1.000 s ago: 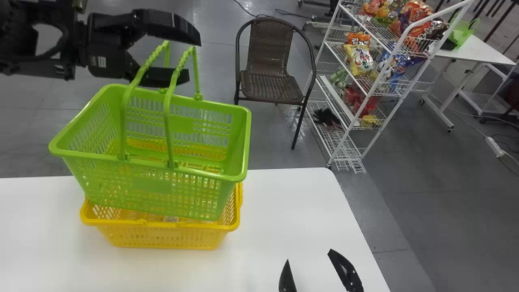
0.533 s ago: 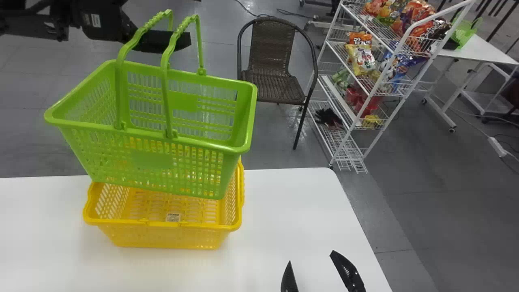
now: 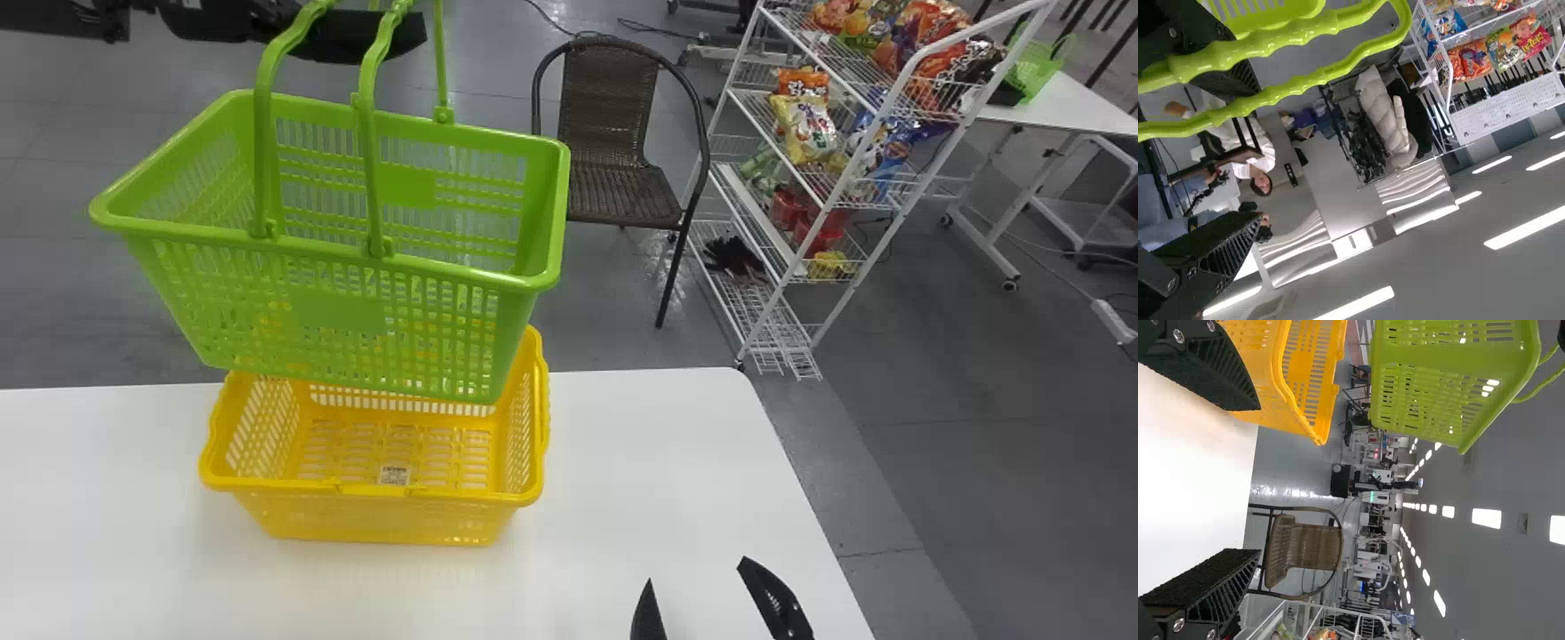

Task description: Grasp handle with right gripper to insert into left gripper then lift and swing left to center

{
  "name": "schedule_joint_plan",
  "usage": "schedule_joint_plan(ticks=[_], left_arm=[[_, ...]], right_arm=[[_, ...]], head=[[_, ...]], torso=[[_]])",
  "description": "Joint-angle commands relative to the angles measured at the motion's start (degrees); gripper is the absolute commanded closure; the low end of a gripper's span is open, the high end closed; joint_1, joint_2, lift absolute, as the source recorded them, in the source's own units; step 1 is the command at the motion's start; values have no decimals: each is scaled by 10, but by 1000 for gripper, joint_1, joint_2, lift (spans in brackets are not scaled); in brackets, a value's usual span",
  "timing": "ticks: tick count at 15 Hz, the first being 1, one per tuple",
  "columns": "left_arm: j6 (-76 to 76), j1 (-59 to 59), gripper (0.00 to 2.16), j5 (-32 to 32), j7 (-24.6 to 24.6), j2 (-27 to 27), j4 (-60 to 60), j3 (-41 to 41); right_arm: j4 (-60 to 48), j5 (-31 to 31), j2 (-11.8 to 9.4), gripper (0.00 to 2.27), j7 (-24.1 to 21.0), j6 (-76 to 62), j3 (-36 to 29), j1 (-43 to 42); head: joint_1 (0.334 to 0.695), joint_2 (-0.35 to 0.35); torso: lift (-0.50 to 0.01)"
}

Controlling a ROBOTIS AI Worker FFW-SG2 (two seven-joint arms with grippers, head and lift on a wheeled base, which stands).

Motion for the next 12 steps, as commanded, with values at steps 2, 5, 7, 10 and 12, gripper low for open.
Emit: schedule_joint_plan(ticks=[2, 5, 7, 10, 12], left_arm=[[1, -2, 1541, -4, -2, 2, 6, 0], [1, -16, 2007, -15, -19, 11, 7, -7], [1, -22, 2057, -17, -23, 11, 10, -8], [1, -31, 2132, -22, -22, 14, 15, -13], [1, -36, 2132, -31, -23, 26, 15, -16]], right_arm=[[2, 0, 0, 33, 1, 0, 0, 0], [4, -1, 0, 33, 2, -2, 0, 0], [4, -3, 0, 33, 2, -2, 0, 0], [6, -3, 0, 36, 2, -5, 0, 0], [7, -3, 0, 36, 2, -7, 0, 0]], head=[[695, -242], [695, -236], [695, -232], [695, -230], [695, -229]], torso=[[0], [0], [0], [0], [0]])
